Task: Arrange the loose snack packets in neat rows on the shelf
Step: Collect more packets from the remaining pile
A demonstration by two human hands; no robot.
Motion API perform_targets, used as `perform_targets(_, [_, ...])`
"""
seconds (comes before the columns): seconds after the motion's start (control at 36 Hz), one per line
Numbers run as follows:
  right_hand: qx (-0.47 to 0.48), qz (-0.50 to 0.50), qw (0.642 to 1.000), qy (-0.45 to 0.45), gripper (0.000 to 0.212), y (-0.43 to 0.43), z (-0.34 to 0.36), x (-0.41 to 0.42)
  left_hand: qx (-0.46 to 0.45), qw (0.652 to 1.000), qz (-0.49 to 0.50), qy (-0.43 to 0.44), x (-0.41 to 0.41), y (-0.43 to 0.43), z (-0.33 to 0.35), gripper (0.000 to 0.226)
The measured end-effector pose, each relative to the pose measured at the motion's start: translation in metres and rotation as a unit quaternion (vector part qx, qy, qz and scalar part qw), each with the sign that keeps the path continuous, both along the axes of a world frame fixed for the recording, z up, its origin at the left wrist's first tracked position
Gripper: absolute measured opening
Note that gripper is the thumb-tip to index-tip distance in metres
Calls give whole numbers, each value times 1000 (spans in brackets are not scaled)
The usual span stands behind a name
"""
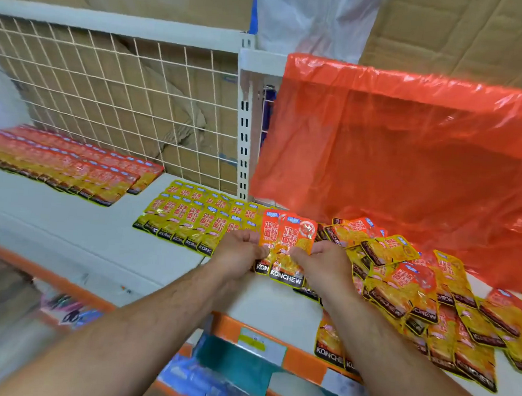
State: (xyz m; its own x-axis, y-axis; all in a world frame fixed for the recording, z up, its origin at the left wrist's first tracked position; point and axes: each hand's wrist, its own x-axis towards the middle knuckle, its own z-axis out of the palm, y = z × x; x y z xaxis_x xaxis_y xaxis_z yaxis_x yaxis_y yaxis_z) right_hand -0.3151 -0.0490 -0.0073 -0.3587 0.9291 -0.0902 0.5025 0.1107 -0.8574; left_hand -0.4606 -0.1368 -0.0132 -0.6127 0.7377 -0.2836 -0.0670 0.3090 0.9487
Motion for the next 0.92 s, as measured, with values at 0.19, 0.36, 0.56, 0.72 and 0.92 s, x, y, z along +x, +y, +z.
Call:
perform_targets(0.19, [-13, 47, 999, -8, 38, -57, 4, -66, 32, 997, 61, -41, -53, -71, 1, 10])
perform_targets(0.36, [-46, 95, 994, 23, 34, -126, 3, -134, 32, 995, 80, -59, -111, -153, 6, 12])
perform_targets(0.56, [-80, 124, 988, 52, 29, -203, 7, -207, 31, 991, 109, -69, -188, -235, 5, 13])
perform_targets(0.72, [-117, 157, 979, 65, 19, -247, 8, -262, 33, 988, 132, -77, -241, -285, 3, 14])
perform_targets(0.92, [-121, 168, 977, 60, 30, -264, 8, -317, 41, 983, 160, -82, -288, -310, -1, 14])
